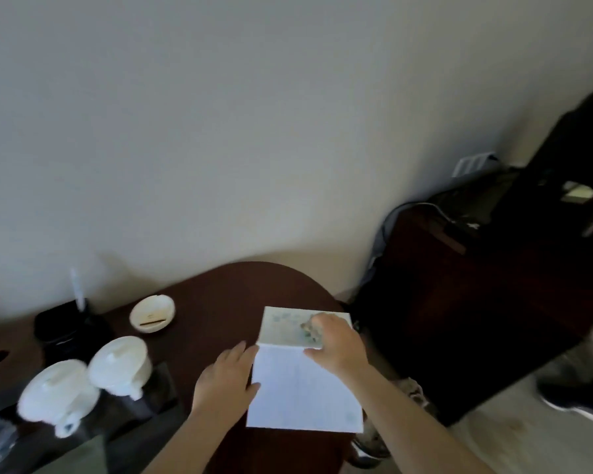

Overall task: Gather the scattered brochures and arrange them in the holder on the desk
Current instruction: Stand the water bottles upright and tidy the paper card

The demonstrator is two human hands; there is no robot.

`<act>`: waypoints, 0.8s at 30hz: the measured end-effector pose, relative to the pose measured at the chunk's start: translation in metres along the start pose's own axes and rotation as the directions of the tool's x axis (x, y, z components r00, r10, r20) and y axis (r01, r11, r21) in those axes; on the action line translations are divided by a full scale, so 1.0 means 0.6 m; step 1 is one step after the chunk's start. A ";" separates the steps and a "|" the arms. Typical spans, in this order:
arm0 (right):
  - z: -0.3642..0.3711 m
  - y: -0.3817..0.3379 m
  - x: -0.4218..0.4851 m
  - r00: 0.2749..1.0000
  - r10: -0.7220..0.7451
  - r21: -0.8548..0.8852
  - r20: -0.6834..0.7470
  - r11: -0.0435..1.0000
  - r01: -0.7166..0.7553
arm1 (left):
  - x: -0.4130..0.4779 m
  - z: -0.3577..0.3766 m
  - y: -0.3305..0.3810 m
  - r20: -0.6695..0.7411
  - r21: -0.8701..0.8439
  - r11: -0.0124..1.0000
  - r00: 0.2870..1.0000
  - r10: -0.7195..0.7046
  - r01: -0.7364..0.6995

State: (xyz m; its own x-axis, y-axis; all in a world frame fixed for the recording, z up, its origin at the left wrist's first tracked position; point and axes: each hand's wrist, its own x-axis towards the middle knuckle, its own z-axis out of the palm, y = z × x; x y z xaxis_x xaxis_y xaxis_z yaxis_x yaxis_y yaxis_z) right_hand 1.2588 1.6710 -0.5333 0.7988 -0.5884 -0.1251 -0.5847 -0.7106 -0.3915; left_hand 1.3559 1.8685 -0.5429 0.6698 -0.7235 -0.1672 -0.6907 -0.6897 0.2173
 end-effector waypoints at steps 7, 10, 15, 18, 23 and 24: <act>-0.013 0.098 0.015 0.975 0.044 -0.146 0.216 0.989 -0.013 | 0.146 0.016 0.104 0.154 0.194 0.967 0.978 0.138 -0.167; 0.001 0.096 0.015 0.961 0.011 -0.117 0.275 0.993 0.022 | 0.153 0.034 0.105 0.228 0.256 0.951 0.967 0.114 -0.172; 0.016 0.092 0.011 0.966 -0.062 -0.208 0.251 0.971 0.116 | 0.136 0.055 0.107 0.120 0.303 0.942 0.986 0.114 -0.146; 0.013 0.091 0.003 0.961 -0.131 -0.238 0.245 0.953 0.191 | 0.110 0.045 0.111 0.019 0.330 0.936 0.992 0.128 -0.127; -0.022 0.056 -0.027 0.921 -0.390 -0.198 0.017 0.901 0.385 | 0.042 0.022 0.109 -0.479 -0.210 0.972 0.856 -0.192 0.101; -0.023 0.041 -0.038 0.902 -0.432 -0.190 -0.032 0.888 0.418 | 0.026 0.021 0.111 -0.518 -0.396 0.906 0.777 -0.357 0.153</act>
State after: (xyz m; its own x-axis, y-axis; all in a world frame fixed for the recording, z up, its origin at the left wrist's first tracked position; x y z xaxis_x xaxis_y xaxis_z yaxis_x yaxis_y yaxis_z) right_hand 1.2244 1.6617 -0.5276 0.9679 -0.2363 0.0855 -0.2120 -0.9506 -0.2267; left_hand 1.3168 1.8112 -0.5433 0.9086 -0.3005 0.2901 -0.4154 -0.7233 0.5516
